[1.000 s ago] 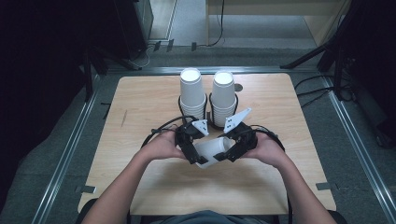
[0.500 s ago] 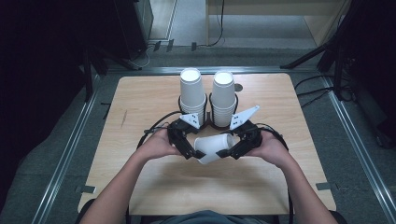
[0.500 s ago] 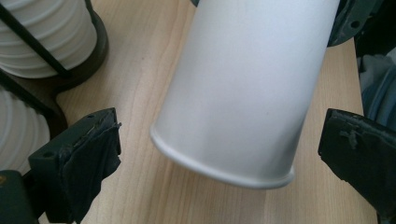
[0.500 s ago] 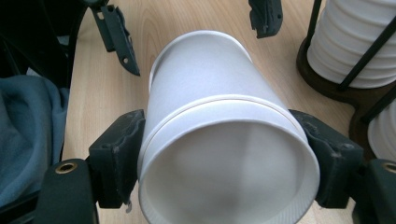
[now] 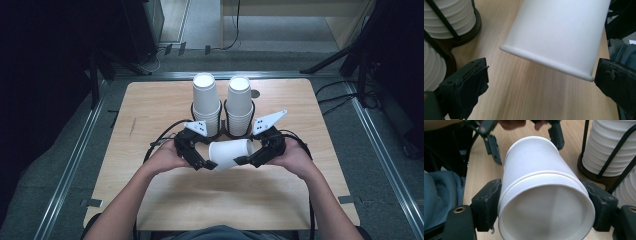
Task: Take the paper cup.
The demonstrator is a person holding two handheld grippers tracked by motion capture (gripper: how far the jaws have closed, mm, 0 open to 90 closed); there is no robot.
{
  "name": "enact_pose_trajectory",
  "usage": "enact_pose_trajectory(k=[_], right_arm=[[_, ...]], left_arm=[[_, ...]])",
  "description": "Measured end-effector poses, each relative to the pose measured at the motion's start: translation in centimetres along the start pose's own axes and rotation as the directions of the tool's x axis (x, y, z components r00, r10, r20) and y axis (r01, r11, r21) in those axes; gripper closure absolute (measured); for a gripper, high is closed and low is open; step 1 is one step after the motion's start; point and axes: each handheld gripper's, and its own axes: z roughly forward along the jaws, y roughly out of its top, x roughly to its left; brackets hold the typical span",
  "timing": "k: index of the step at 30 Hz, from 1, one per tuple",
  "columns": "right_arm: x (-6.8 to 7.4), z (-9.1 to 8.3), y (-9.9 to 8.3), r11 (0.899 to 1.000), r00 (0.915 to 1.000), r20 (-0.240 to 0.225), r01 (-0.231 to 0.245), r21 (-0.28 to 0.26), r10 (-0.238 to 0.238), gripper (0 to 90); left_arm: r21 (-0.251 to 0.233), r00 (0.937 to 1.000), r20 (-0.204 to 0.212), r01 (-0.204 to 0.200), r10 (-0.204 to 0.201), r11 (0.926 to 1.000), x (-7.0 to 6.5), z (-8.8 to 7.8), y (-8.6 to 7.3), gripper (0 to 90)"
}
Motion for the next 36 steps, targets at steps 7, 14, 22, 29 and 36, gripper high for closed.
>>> enact_pose_trajectory(k=[7, 14, 22, 29, 36], right_arm=[[0.2, -0.4, 0.4, 0.999, 0.9999, -0.012, 0.006, -0.037, -0.006, 23.8], [0.5, -0.4, 1.0, 0.997, 0.9992, -0.035, 0.013, -0.078, -0.016, 23.8], [0.7, 0.2, 1.1, 0.996, 0.998, -0.06, 0.017, -0.086, -0.022, 23.8], [0.6, 0.1, 1.1, 0.995, 0.9969, -0.077, 0.008, -0.1, -0.016, 24.6], [0.5, 0.2, 1.0, 0.997, 0.996, -0.086, -0.033, -0.073, 0.027, 17.8]], left_arm=[[-0.011, 0.9997, 0.025, -0.006, 0.006, 0.9999, -0.2, 0.9, 0.1, 0.0], [-0.037, 0.9983, 0.056, -0.015, 0.017, 0.9992, -0.5, 1.2, 0.3, 0.0], [-0.077, 0.996, 0.073, -0.046, 0.051, 0.996, -0.9, 1.3, 0.4, 3.6], [-0.051, 0.9937, 0.1, -0.046, 0.051, 0.9976, -0.7, 0.6, 0.6, 11.1], [-0.031, 0.9953, 0.093, -0.026, 0.028, 0.9992, -0.3, 0.0, 0.5, 12.2]])
